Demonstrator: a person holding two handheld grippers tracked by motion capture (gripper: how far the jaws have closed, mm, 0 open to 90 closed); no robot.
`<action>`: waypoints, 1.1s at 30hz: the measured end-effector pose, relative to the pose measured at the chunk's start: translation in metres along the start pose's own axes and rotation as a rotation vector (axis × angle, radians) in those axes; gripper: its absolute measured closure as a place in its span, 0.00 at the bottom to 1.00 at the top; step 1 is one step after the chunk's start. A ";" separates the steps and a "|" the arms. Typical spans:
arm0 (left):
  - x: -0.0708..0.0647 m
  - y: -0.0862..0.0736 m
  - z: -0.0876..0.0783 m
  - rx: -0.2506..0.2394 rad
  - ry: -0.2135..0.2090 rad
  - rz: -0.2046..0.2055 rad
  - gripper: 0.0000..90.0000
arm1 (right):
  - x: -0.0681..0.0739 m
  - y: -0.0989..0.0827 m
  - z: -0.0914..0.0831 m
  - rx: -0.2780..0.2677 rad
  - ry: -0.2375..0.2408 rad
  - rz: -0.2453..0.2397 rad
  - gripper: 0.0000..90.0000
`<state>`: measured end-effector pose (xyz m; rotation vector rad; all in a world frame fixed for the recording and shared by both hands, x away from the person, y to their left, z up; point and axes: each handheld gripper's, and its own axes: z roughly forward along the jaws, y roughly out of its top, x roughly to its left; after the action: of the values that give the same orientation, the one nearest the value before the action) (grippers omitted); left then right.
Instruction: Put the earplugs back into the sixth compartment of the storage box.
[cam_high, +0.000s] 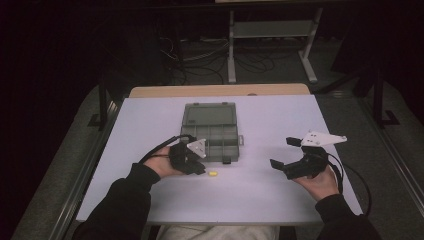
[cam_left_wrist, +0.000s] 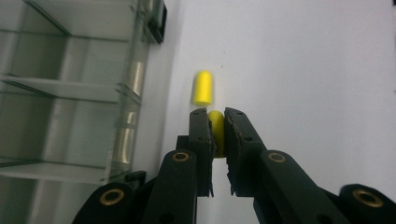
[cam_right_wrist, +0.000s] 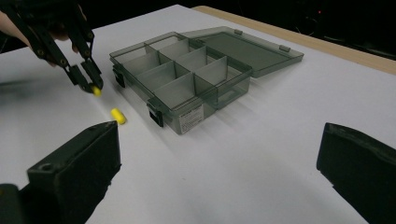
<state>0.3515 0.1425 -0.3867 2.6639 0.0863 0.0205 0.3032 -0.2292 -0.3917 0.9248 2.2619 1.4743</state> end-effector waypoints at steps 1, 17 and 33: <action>0.000 0.000 0.000 0.000 0.000 0.000 0.91 | 0.000 0.000 0.000 0.000 0.000 0.000 0.00; 0.019 0.028 -0.051 -0.031 0.062 0.025 0.91 | 0.000 0.000 0.001 0.002 0.004 -0.002 0.00; 0.048 0.024 -0.045 -0.028 0.065 -0.027 0.91 | 0.000 0.000 0.002 0.007 0.007 -0.003 0.00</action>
<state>0.3997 0.1451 -0.3360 2.6337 0.1423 0.0984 0.3037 -0.2278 -0.3925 0.9190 2.2742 1.4719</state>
